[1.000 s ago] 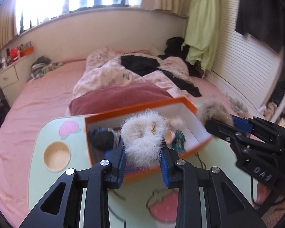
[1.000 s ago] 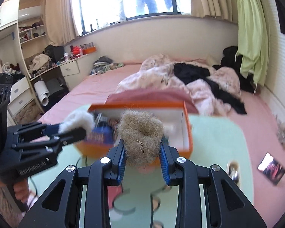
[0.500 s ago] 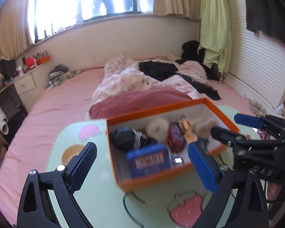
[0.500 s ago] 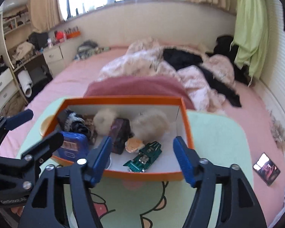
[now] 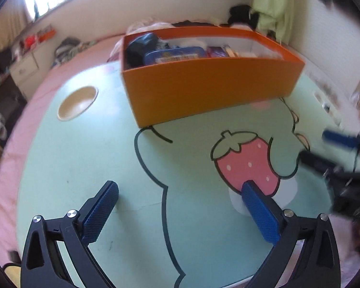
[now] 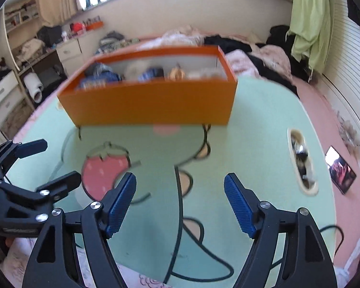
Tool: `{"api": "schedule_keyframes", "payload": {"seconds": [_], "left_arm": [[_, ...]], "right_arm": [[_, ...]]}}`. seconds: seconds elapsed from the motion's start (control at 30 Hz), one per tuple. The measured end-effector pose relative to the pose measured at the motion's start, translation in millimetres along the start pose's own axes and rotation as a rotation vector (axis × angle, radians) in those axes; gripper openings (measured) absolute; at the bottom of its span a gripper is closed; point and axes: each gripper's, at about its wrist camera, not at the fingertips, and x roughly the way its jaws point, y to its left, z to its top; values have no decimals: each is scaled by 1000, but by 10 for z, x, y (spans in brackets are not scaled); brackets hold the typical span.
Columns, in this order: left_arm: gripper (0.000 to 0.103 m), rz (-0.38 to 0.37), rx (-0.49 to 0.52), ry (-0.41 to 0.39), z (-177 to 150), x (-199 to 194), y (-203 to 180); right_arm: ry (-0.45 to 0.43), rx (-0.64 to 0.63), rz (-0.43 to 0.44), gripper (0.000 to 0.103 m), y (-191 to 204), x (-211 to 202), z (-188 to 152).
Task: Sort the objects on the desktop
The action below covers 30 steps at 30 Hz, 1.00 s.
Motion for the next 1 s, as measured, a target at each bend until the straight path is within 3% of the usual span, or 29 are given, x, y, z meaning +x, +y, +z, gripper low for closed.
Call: {"api": "schedule_keyframes", "payload": {"seconds": [0.07, 0.1, 0.13, 1.0], "left_arm": [[103, 29, -30, 4, 1, 23, 69], [103, 28, -36, 6, 0, 37, 84], [103, 28, -32, 4, -2, 45, 82], [103, 9, 1, -4, 6, 59, 93]], "right_arm": [[31, -10, -18, 82, 9, 67, -45], [41, -22, -37, 98, 20, 96, -73], [44, -28, -41, 103, 20, 112, -96], [28, -39, -27, 103, -18, 114, -131]]}}
